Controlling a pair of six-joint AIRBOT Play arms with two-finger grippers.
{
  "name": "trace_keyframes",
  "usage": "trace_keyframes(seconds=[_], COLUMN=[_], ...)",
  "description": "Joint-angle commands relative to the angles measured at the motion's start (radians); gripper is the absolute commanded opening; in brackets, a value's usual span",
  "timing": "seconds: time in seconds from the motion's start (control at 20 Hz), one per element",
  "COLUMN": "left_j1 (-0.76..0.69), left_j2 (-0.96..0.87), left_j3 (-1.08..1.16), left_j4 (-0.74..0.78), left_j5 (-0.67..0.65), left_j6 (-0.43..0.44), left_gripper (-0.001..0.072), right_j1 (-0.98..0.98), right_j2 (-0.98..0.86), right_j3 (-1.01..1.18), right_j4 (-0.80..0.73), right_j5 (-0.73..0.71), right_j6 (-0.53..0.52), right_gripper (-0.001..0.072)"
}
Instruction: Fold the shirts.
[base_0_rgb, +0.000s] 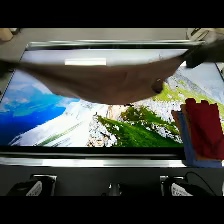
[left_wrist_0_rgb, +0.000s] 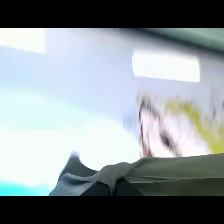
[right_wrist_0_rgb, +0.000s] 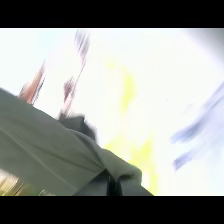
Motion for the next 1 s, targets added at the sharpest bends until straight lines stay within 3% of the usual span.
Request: trace_keyframes(seconds=[0.0,0.1,0.4,0.55,0.8,0.95], left_j1=[0.007,0.007,0.007,0.007,0.007,0.003], left_j2=[0.118,0.185,0.229,0.203,0.035,-0.094], left_j3=[0.389,0.421,0.42,0.419,0.367,0.175], left_j4=[0.047,0.043,0.108,0.132,0.149,0.15], left_j5=[0.102,0.09,0.037,-0.066,-0.307,-0.34], left_j6=[-0.01,-0.099,-0.105,-0.105,-0.067,-0.063], left_gripper=[0.0032,0.0032,0.0032,0.0032,0.0032,0.0032], right_j1=[0.0,0.0,0.0,0.0,0.0,0.001], right_j2=[0.398,0.523,0.608,0.582,0.372,0.123], right_j3=[0.064,0.064,0.064,0.064,0.064,0.001], right_j4=[-0.151,-0.291,-0.318,-0.319,-0.323,-0.273], right_j5=[-0.304,-0.288,-0.217,-0.09,0.256,0.46], right_j6=[0.005,0.129,0.127,0.127,0.168,0.186], right_gripper=[0.0017,0.0017,0.0017,0.0017,0.0017,0.0016])
